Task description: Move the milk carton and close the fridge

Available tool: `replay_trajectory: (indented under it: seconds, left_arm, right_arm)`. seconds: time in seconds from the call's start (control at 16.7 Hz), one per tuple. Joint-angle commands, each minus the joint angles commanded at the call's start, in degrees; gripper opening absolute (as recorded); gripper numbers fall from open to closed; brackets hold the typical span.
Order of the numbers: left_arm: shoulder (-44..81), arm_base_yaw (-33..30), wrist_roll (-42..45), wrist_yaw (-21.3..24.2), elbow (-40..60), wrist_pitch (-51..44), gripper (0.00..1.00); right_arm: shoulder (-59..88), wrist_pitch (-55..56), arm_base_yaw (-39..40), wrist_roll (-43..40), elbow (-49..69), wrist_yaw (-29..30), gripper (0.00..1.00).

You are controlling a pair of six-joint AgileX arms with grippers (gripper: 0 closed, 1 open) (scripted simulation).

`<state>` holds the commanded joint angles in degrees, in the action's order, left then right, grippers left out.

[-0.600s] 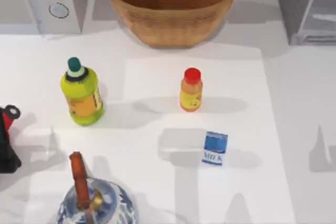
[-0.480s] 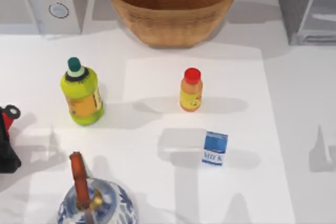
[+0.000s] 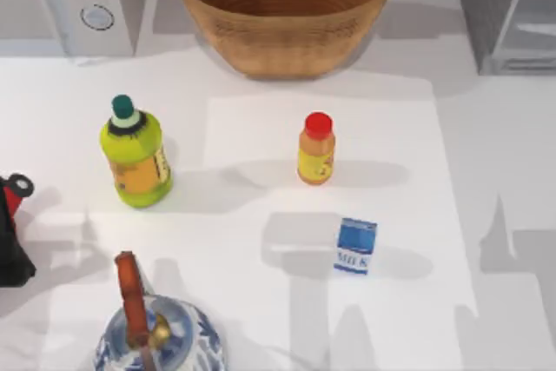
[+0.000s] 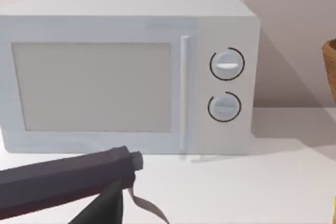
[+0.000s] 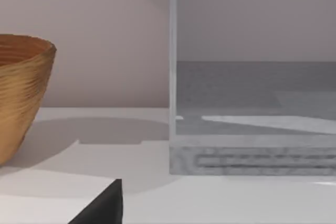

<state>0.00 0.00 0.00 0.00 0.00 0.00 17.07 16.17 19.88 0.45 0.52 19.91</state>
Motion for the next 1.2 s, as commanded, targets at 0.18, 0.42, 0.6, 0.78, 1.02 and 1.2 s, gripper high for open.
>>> replay_trajectory:
  seconds: [0.18,0.42,0.6,0.78,1.02,1.2]
  left_arm:
    - [0.0,0.0,0.0,0.0,0.0,0.0,1.00]
    - [0.0,0.0,0.0,0.0,0.0,0.0,1.00]
    - [0.0,0.0,0.0,0.0,0.0,0.0,1.00]
    - [0.0,0.0,0.0,0.0,0.0,0.0,1.00]
    - [0.0,0.0,0.0,0.0,0.0,0.0,1.00]
    - [0.0,0.0,0.0,0.0,0.0,0.0,1.00]
  right_arm:
    - [9.4,8.9,11.7,0.2,0.2,11.8,1.00]
    - [20.3,19.2,25.2,0.4,0.6,25.3,1.00]
    - [25.5,24.2,31.4,0.5,0.8,31.6,1.00]
    - [26.9,25.6,33.0,0.6,0.9,33.3,1.00]
    - [26.8,25.5,32.9,0.6,0.7,33.2,1.00]
    - [30.5,28.0,34.4,1.3,2.8,35.0,1.00]
